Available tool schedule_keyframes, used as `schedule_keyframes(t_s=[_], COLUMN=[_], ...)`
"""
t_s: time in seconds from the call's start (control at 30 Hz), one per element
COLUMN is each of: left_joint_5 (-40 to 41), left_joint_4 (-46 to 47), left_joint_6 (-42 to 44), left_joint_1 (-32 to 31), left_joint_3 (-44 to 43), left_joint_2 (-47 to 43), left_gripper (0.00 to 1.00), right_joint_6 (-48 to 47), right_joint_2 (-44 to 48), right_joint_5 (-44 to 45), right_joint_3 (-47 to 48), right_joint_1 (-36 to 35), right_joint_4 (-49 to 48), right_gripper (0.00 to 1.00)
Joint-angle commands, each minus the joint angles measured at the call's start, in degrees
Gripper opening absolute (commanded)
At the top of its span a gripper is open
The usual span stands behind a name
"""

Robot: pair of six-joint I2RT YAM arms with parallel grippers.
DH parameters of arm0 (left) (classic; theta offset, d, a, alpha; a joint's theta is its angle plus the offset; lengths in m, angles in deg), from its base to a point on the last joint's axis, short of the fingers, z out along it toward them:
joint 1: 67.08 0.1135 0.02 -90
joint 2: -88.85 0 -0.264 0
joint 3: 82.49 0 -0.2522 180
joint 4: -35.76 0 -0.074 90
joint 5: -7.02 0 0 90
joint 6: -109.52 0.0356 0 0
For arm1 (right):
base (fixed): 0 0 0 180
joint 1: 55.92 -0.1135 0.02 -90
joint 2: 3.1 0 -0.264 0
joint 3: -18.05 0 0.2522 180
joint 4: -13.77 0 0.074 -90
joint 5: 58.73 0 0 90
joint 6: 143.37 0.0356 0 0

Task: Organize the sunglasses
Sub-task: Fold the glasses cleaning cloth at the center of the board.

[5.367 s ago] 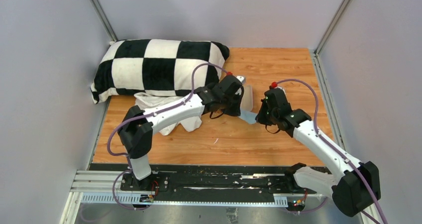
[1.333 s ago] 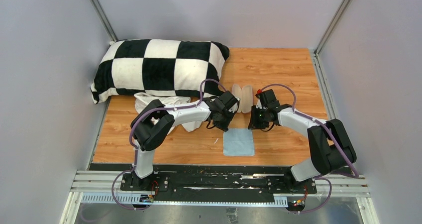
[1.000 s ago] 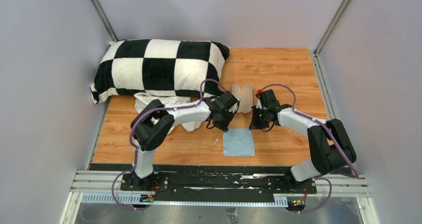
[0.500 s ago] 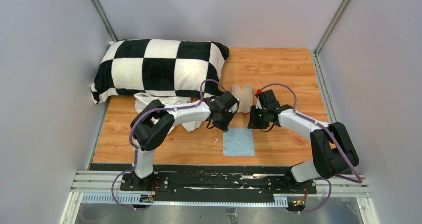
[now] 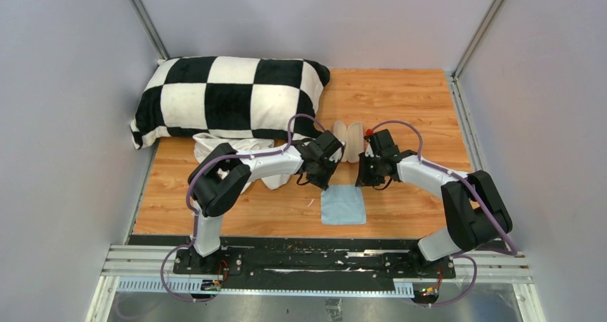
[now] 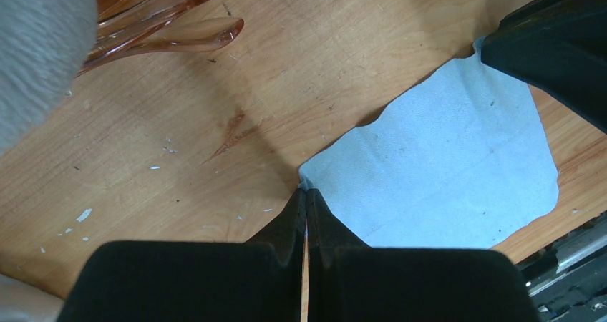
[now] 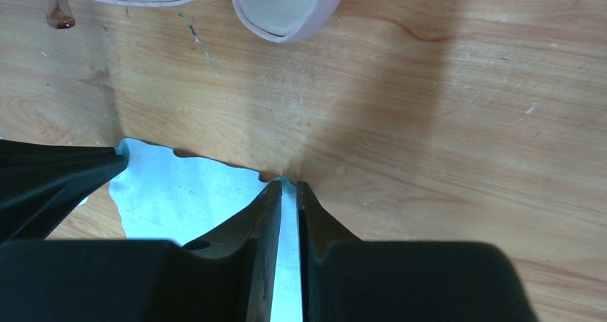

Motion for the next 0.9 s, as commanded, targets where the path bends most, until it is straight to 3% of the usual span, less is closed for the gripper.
schedule_keyframes(t_s=[0.0,0.17,0.87], left_joint_5=[-0.69,-0.71,-4.62], left_joint_4=[0.66,0.62,2.30], left_joint_6=[0.06,0.49,0.50], left_joint_1=[0.31,0.40,0.84], left_joint_3=[0.87,0.48,2.48], left_joint_2=[-1.15,-1.84,-6.47], left_gripper=[0.00,0.00,0.00], right_joint_6=[-0.38,-0.40,1.04], right_joint_2=[-0.94,0.42,9.14], right_joint_5=[1.40,1.80,2.54], right_joint_3=[-0.57,-0.54,-2.67], right_joint_1=[-0.79,-0.83,-0.86], right_joint_4=[1.88,2.40,4.23], right_gripper=[0.15,0.00,0.00])
